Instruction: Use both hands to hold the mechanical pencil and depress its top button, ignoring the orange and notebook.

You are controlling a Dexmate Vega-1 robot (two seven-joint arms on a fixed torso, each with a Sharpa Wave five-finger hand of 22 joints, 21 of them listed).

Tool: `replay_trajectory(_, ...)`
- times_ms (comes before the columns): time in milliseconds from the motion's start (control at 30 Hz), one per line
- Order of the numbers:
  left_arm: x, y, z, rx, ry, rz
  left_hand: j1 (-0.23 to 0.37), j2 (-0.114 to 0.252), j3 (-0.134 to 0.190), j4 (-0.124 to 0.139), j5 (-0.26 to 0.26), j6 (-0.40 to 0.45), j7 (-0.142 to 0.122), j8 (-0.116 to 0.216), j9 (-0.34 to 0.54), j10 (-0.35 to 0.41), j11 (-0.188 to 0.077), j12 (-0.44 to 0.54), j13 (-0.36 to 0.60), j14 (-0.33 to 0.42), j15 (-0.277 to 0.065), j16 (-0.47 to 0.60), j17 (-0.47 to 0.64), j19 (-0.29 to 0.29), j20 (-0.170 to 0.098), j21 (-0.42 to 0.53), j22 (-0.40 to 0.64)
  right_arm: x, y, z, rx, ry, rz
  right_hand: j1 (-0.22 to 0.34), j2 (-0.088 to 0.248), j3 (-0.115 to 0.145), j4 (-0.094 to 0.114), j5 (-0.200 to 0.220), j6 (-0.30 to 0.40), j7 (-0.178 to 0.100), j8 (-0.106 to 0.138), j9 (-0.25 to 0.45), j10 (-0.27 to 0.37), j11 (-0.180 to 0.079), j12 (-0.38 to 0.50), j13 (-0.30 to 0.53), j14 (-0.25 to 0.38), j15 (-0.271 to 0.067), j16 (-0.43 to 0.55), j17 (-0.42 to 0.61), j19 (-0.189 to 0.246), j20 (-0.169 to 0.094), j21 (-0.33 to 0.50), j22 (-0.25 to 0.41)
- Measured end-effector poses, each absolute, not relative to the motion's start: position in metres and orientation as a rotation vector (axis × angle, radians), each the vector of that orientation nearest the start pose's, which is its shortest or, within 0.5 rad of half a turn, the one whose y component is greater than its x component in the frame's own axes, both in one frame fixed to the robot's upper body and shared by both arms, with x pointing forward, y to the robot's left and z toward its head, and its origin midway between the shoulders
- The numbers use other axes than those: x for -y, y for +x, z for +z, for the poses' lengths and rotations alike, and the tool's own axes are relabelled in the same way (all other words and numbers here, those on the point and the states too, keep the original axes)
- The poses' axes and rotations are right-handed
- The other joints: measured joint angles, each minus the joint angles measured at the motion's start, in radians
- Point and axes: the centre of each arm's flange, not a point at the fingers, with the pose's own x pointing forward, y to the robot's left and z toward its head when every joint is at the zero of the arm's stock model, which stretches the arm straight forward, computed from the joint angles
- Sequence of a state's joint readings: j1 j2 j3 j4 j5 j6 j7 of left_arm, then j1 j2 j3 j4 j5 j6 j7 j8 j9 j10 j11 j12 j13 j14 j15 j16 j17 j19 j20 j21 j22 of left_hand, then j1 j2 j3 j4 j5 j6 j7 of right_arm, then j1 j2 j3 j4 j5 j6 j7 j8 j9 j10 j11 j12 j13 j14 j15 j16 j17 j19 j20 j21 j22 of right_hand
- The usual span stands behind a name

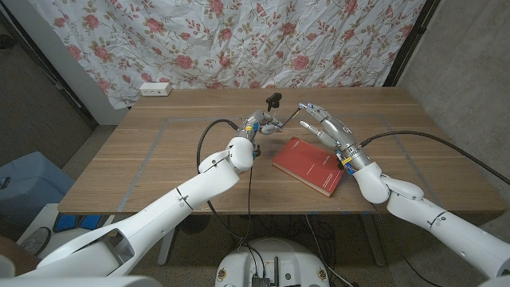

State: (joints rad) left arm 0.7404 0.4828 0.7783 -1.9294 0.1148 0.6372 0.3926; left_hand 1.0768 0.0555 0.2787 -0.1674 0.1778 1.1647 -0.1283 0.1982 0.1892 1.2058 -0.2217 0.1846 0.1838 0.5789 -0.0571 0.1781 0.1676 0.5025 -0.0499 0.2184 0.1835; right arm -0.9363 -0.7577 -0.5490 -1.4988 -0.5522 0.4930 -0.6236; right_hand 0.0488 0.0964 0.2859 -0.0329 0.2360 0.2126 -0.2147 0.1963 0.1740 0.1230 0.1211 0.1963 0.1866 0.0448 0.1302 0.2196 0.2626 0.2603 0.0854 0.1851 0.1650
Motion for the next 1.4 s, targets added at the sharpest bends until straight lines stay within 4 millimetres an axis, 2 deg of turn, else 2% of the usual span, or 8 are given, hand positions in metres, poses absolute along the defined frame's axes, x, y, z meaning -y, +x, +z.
replay_trajectory(167,-0.081,0.5687,0.0094,0.535,0.776,0.031,0.0,0.0,0.0,0.0,0.0,0.0,0.0,0.0,0.0,0.0,0.0,0.0,0.0,0.0,0.0,0.0,0.0,0.0,0.0,0.004,0.0,0.2294,0.5588,-0.0592,1.159,-1.056,0.019,0.0,0.0,0.0,0.008,0.0,0.002,-0.002,-0.001,0.0,0.0,0.0,0.0,0.0,-0.004,-0.004,0.0,0.002,0.0,0.0,0.0,0.0)
replay_trajectory(333,-0.081,0.5687,0.0094,0.536,0.775,0.032,0.0,0.0,0.0,0.0,0.0,0.0,0.0,0.0,0.0,0.0,0.0,-0.001,-0.001,0.0,0.0,0.0,0.0,0.0,0.0,0.004,0.0,0.2286,0.5583,-0.0598,1.158,-1.058,0.021,-0.008,-0.008,0.0,0.008,0.0,0.002,-0.002,-0.003,0.0,0.0,0.0,0.0,0.0,-0.004,-0.004,0.0,0.005,0.0,0.0,0.0,0.0)
replay_trajectory(1400,-0.0837,0.5666,0.0093,0.543,0.78,0.028,0.002,-0.003,-0.001,-0.002,-0.001,0.0,0.0,0.002,0.0,0.0,0.0,0.001,0.001,0.0,0.0,0.0,0.0,0.0,0.0,0.004,0.0,0.235,0.5556,-0.055,1.161,-1.044,0.001,-0.008,-0.008,0.004,0.012,0.0,0.007,-0.008,0.003,0.003,0.006,-0.005,0.0,0.0,0.002,-0.009,0.0,0.005,0.007,-0.007,0.0,0.0)
